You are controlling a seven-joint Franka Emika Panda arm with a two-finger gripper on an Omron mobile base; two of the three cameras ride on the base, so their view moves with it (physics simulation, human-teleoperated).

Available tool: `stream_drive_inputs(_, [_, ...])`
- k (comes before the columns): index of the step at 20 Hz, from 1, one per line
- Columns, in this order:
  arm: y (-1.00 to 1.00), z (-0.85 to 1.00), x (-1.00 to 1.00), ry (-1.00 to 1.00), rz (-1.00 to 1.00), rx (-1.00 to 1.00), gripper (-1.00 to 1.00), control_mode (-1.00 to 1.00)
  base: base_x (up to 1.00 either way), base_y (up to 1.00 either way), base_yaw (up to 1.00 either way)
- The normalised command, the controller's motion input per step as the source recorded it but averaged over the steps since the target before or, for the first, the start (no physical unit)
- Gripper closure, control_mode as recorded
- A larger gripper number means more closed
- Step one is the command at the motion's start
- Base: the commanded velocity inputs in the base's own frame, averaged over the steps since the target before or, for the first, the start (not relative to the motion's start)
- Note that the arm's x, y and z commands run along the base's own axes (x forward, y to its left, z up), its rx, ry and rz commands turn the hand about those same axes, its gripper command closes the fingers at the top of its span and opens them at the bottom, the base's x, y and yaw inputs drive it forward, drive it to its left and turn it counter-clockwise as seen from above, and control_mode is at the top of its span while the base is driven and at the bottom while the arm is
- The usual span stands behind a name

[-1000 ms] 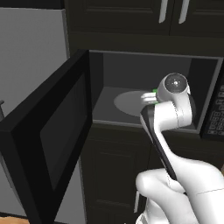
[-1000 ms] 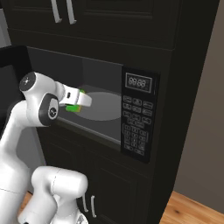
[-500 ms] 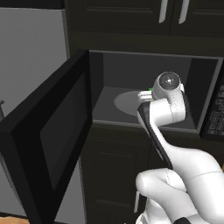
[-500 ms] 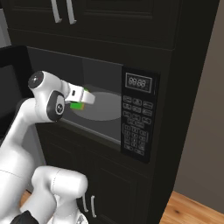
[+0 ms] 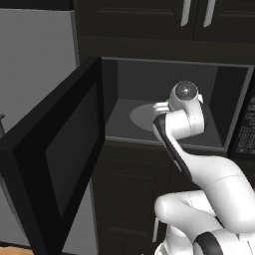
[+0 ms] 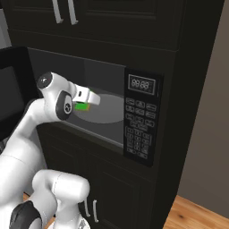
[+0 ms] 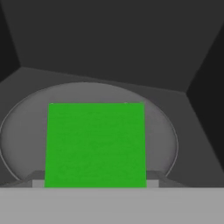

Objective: Place the sponge inside the microwave to prepare for sanitizing.

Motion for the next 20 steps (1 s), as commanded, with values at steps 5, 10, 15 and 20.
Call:
stream_drive_inputs(5, [-0.07, -0.22, 0.09, 0.02, 0.00, 0.02, 1.00, -1.00, 0.00, 0.00, 0.00])
stream_drive_inputs(10, [-0.17, -0.03, 0.32, 0.00, 0.01, 0.01, 1.00, -1.00, 0.00, 0.00, 0.00])
stream_drive_inputs(15, [-0.12, -0.06, 0.26, 0.00, 0.00, 0.00, 1.00, -1.00, 0.00, 0.00, 0.00])
stream_drive_inputs(20, [0.00, -0.14, 0.03, 0.01, 0.00, 0.02, 1.00, -1.00, 0.00, 0.00, 0.00])
